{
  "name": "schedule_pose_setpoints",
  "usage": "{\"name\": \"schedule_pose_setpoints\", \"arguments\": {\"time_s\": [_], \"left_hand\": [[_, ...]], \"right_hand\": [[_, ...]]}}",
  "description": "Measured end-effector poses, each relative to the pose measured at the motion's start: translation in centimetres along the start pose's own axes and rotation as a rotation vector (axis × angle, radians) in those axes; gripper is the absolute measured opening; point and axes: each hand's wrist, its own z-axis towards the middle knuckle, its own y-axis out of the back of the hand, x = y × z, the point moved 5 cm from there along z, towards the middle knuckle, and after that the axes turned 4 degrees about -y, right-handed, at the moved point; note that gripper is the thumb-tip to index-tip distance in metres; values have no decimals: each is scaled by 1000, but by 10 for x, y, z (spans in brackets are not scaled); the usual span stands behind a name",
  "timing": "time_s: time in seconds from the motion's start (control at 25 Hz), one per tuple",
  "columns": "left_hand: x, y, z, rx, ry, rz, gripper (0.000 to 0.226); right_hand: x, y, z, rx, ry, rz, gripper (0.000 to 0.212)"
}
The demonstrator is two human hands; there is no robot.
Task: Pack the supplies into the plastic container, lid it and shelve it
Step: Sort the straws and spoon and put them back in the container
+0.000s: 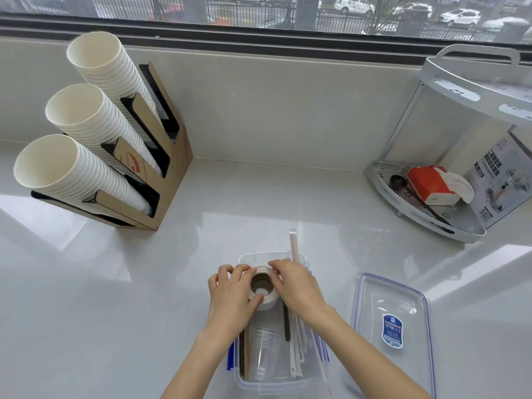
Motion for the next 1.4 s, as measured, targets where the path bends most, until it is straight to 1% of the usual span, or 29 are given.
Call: {"name": "schedule_pose_setpoints", "arguments": {"time_s": [0.12, 0.2, 0.28, 0.36, 0.44, 0.52, 0.64, 0.72, 0.84, 1.0, 1.04, 1.08, 1.12, 1.16, 1.24, 1.28, 1.36, 1.4], "left_hand": [[-9, 14, -4, -154, -8, -85, 33], [-18, 19, -8, -208, -41, -173, 22], [-28, 14, -12, -159, -54, -259, 19], [-40, 3, -14, -68, -52, -260, 24], [-48, -9, -14, 33, -40, -185, 29], [-55, -15, -16, 84, -22, -131, 32], [-60, -25, -18, 158, 4, -100, 33], [-62, -36, -20, 250, 26, -104, 36], [-66, -48, -16, 351, 74, -142, 40], [-67, -55, -8, 456, 179, -303, 42], [-68, -56, -6, 477, 201, -361, 40], [-70, -56, -2, 496, 210, -419, 33], [-71, -56, 1, 514, 223, -459, 21], [-74, -54, 3, 529, 230, -475, 15], [-75, -53, 8, 565, 256, -502, 27], [-74, -54, 10, 580, 265, -521, 25], [-71, -56, 12, 587, 299, -580, 8], [-70, -56, 12, 584, 307, -607, 9]], "right_hand": [[-12, 18, -7, -179, 13, 218, 29], [-24, 28, -15, -265, -13, 356, 27], [-36, 32, -22, -298, -80, 448, 27], [-47, 31, -31, -288, -149, 496, 29], [-53, 25, -36, -219, -211, 536, 30], [-58, 19, -42, -138, -271, 574, 32], [-65, 12, -49, -56, -335, 642, 32], [-68, 10, -51, -33, -364, 687, 31], [-70, 11, -52, -16, -387, 713, 31], [-73, 8, -53, -28, -394, 738, 28], [-73, 7, -53, -34, -395, 743, 28], [-73, 7, -53, -40, -395, 743, 28], [-73, 6, -52, -45, -396, 739, 28], [-73, 6, -52, -49, -399, 736, 28], [-73, 5, -52, -47, -403, 729, 28], [-73, 5, -52, -46, -402, 727, 28], [-72, 5, -52, -46, -401, 730, 28], [-71, 5, -52, -48, -401, 732, 28]]}}
